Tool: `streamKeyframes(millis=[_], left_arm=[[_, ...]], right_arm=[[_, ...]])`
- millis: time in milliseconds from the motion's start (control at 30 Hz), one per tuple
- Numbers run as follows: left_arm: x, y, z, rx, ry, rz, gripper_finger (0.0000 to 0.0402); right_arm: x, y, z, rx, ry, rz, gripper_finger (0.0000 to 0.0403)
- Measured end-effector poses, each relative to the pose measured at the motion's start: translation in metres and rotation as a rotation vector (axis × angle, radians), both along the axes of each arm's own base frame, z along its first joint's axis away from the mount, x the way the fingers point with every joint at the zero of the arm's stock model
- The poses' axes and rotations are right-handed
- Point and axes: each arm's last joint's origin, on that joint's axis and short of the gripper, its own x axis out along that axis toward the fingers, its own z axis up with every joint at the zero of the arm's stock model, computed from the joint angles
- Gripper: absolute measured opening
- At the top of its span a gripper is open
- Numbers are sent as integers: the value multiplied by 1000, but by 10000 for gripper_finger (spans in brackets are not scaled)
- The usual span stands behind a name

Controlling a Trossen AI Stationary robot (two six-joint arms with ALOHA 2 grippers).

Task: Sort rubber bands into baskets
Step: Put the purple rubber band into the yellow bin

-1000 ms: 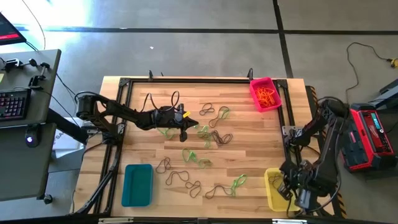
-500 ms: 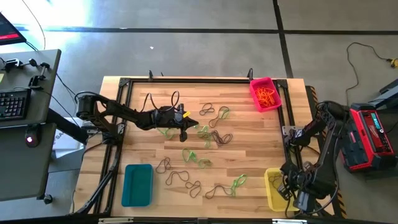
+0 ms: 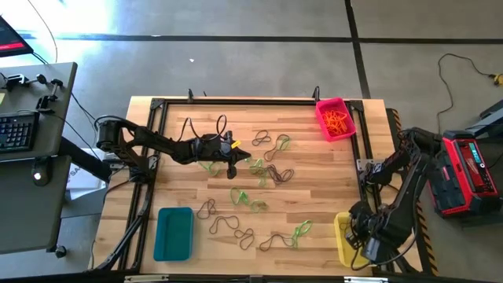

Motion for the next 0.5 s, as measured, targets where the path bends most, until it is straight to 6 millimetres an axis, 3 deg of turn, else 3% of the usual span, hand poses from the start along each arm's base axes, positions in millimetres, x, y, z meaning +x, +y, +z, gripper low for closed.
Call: streamKeyframes(millis=[333,500], left_arm=[[0,0,0,0,1,-2,0],[0,0,-1,-3,8,-8,0]], right_arm=[[9,7,20,73,-36,-50,129],[16,1,30,30,-159,-33,129]])
